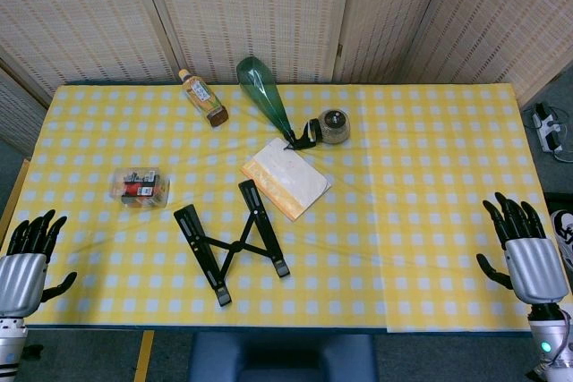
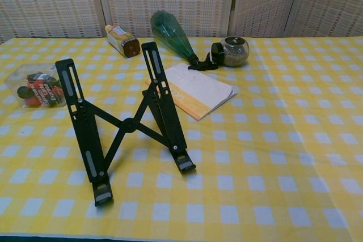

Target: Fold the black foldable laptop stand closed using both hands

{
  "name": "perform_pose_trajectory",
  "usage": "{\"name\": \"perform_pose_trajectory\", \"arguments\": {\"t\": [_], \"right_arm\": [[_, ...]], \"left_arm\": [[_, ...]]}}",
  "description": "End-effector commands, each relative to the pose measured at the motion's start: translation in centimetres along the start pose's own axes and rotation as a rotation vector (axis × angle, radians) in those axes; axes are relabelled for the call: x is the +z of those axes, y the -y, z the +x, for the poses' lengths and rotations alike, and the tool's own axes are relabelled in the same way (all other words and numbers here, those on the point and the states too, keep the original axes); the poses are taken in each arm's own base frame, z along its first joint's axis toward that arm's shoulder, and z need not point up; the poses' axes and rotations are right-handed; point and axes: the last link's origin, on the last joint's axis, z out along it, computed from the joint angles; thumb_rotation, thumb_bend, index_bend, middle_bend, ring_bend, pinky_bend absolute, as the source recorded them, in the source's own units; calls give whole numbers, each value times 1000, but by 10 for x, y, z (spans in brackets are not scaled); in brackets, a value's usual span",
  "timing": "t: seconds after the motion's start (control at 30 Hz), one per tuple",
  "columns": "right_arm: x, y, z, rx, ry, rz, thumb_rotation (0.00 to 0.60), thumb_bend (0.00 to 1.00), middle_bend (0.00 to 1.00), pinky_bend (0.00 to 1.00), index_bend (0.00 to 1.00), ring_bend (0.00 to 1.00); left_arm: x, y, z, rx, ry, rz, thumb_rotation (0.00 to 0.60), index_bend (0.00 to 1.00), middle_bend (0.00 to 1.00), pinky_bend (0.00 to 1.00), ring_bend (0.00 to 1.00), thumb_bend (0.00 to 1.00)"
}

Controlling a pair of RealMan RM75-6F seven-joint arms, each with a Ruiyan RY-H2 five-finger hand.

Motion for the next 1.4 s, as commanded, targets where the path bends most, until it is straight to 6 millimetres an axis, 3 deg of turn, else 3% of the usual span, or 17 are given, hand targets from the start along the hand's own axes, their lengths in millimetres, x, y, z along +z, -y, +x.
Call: {"name": "perform_pose_trajectory", "arguments": {"t": [0.03, 0.3, 0.57, 0.8, 1.23, 1.4], "right_arm": [[1, 0, 0, 0, -1, -1, 600, 335, 0, 0, 0, 53], [-1, 0, 0, 6, -2, 3, 600, 335, 0, 0, 0, 53], [-2, -1, 5, 3, -23, 10, 600, 335, 0, 0, 0, 54], [-2, 3, 13, -5, -50, 36, 600, 336, 0, 0, 0, 53], [-2, 8, 10, -5, -29, 43, 600, 336, 0, 0, 0, 55], [-2, 9, 9, -5, -18, 42, 600, 336, 0, 0, 0, 53]], "left_arm": [[2, -1, 0, -3, 0, -6, 600, 0, 9, 0, 12, 251], [11, -8, 2, -20, -8, -45, 600, 0, 11, 0, 17, 251], [34, -22, 4, -137, 52, -139, 600, 0, 38, 0, 50, 251], [77, -36, 0, -367, 239, -213, 600, 0, 50, 0, 58, 214], [129, -75, -24, -782, 534, -233, 600, 0, 64, 6, 82, 184], [143, -96, -34, -887, 590, -255, 600, 13, 121, 163, 148, 185]]}}
